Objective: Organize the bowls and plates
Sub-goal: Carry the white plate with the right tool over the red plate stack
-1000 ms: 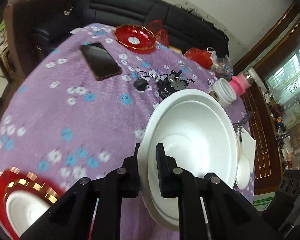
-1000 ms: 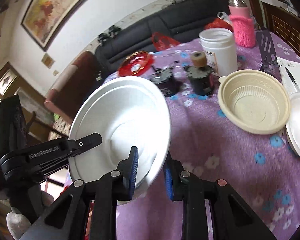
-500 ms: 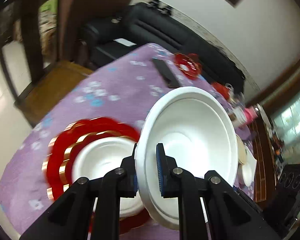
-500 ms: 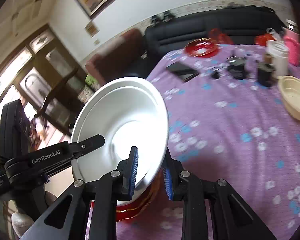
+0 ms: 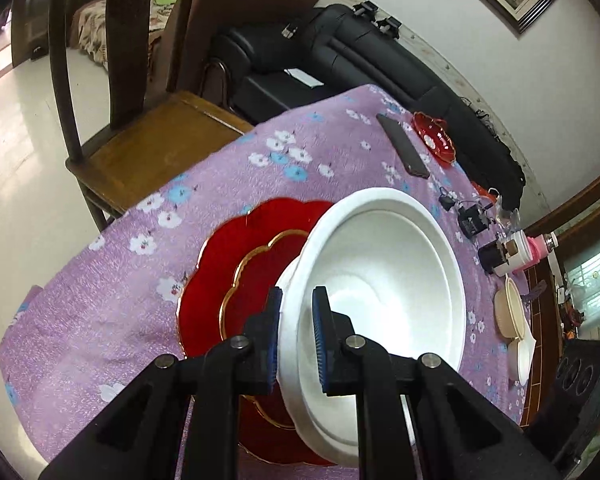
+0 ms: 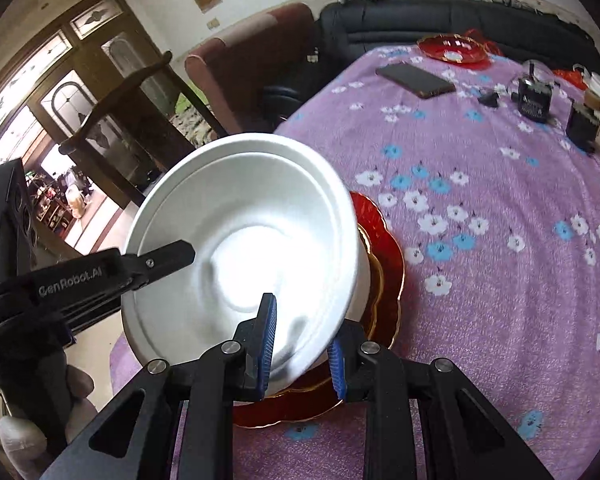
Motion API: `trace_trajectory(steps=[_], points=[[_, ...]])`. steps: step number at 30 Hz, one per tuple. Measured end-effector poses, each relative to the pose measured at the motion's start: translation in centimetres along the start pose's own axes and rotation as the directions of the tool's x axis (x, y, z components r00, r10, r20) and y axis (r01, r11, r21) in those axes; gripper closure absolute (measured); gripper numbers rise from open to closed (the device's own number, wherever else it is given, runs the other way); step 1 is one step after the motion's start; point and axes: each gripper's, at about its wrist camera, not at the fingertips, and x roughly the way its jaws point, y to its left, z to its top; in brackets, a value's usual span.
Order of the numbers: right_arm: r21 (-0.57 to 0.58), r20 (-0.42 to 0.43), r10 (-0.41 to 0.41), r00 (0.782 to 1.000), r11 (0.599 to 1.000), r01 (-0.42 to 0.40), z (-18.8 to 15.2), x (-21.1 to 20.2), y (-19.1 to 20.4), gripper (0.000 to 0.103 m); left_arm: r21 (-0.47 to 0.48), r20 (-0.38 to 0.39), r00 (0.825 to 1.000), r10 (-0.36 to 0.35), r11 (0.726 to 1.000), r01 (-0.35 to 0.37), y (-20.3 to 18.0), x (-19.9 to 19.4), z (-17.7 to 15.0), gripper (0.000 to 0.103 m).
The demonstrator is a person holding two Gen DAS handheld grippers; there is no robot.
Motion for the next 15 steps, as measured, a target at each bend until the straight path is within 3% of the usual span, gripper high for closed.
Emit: trace_trajectory(steps=[6,8,10,13,15], points=[[0.005,-0.008,-0.012,1.000,1.000,0.012,0.1,0.6,-0.4,0.077,0.025,-0.003,0.999,0.040,0.999,-0.040,0.0,0.7,-0.4,0.086],[-0.003,-0.007,-0.020,1.000,1.000,0.020,0.1,0.6,0.0,0.077,0.024,-0.001,0.999,0.043,0.999,-0.043,0.2,0.6,-0.5,0.077],[-0.010,-0.005,-0.027,1.000,1.000,0.027,0.0,0.6,0.2,0.077,0.016,0.017,0.999,0.050,0.999,-0.051,0.5,0.3,-0.5,0.060],[-0.037,0.008,-0.045,0.999,0.998,0.046,0.0,0.6,0.5,0.077,0.008,0.052,0.996,0.073,0.997,-0.074,1.1,-0.5,-0.4,0.049],[-0.076,0.024,-0.081,0.996,0.994,0.083,0.0,0.5,1.0,0.077,0.004,0.070,0.994,0.088,0.996,-0.088,1.3,-0.9,-0.3,0.049]])
